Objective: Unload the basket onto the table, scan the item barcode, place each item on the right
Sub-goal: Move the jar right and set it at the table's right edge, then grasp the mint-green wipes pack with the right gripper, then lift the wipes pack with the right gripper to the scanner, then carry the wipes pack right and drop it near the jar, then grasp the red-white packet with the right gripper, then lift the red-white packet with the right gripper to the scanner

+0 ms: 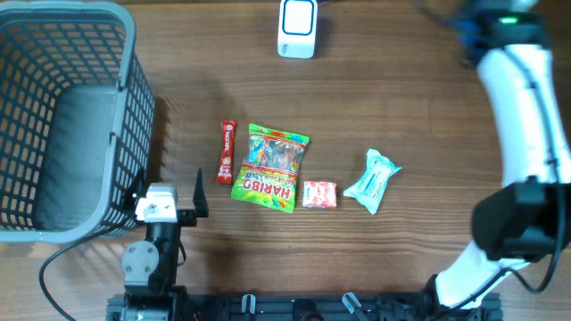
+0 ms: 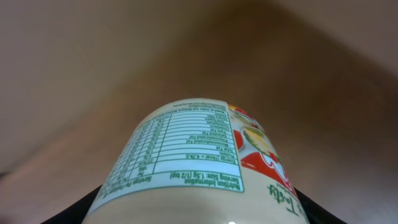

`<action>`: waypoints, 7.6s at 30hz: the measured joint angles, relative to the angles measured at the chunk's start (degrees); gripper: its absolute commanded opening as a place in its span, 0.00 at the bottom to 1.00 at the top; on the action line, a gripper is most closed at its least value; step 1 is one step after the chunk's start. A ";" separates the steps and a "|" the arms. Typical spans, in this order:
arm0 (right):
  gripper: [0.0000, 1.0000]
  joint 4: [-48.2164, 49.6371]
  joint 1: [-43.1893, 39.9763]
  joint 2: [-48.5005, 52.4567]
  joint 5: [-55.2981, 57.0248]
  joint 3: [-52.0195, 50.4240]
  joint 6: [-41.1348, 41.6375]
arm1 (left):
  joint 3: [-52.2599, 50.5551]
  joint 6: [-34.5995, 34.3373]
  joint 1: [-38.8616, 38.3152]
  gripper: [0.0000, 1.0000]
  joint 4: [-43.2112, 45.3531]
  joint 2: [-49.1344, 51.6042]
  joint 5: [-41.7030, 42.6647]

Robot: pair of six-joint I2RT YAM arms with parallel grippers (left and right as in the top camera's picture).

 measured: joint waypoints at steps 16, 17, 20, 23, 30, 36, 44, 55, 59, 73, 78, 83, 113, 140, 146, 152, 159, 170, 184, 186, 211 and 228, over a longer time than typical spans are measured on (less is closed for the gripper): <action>0.99 -9.01 -36.22 18.64 -24.83 -1.27 -0.68 | 0.00 0.00 0.00 1.00 0.00 0.00 0.00; 1.00 -9.11 -36.17 19.26 -25.00 -1.60 -1.49 | 0.00 0.00 0.00 1.00 0.00 0.00 0.00; 1.00 -14.01 -36.17 19.41 -25.40 1.05 -4.17 | 0.00 0.00 0.00 1.00 0.00 0.00 0.00; 1.00 -25.77 -35.78 18.08 -27.19 12.92 -5.07 | 0.00 0.00 0.00 1.00 0.00 0.00 0.00; 1.00 -43.65 -10.03 6.86 -33.62 14.10 -3.02 | 0.00 0.00 0.00 1.00 0.02 0.00 -0.02; 1.00 -44.00 14.80 7.17 -31.93 7.41 6.03 | 0.00 0.00 0.00 1.00 0.00 0.00 0.00; 0.77 -41.24 25.09 7.19 -22.29 -13.46 18.40 | 0.00 0.00 0.00 1.00 0.02 0.00 0.00; 0.77 -26.49 27.63 7.50 -20.13 -21.40 21.03 | 0.00 0.00 0.00 1.00 0.00 0.00 0.00; 0.65 -26.69 29.53 12.55 -18.95 -21.35 21.00 | 0.00 0.00 0.00 1.00 0.00 0.00 0.00; 0.04 -34.34 29.35 15.91 -24.35 -11.23 17.68 | 0.00 0.00 0.00 1.00 0.00 0.00 0.00; 0.04 -27.74 29.35 12.33 -47.41 -1.70 -2.03 | 0.00 0.00 0.00 1.00 0.00 0.00 0.00; 0.04 -12.07 29.35 7.56 -78.51 -1.03 -25.11 | 0.00 0.00 0.00 1.00 0.00 0.00 0.00; 0.05 20.37 34.64 16.50 9.27 -1.57 -36.74 | 0.00 0.00 0.00 1.00 0.02 0.00 0.00; 0.04 24.24 28.72 10.19 34.42 -0.55 -68.87 | -0.07 0.00 0.00 1.00 0.04 -0.02 0.17; 0.05 2.78 11.26 5.66 19.26 -0.15 -42.82 | -0.07 0.00 0.00 1.00 0.04 0.00 0.20; 0.05 1.14 -10.40 16.85 -3.65 -2.71 -26.82 | -0.07 0.00 0.00 1.00 0.04 0.00 0.20; 1.00 -5.90 -14.25 17.29 -9.22 -0.04 -22.47 | -0.07 0.00 0.00 1.00 0.04 0.00 0.20; 1.00 -42.71 16.94 4.15 -45.33 4.02 -17.44 | -0.07 0.00 0.00 1.00 0.04 0.00 0.20; 1.00 -15.67 43.93 4.48 -29.18 -25.24 -1.03 | -0.07 0.00 0.00 1.00 0.04 0.00 0.20; 1.00 -12.26 43.93 4.48 -28.70 -27.45 -1.09 | -0.07 0.00 0.00 1.00 0.04 0.00 0.20; 0.65 -19.28 31.78 4.26 -48.48 -26.56 -2.62 | -0.07 0.00 0.00 1.00 0.04 0.00 0.20; 0.58 -3.67 18.32 4.33 -58.60 -11.72 -8.72 | -0.07 0.00 0.00 1.00 0.07 0.00 0.17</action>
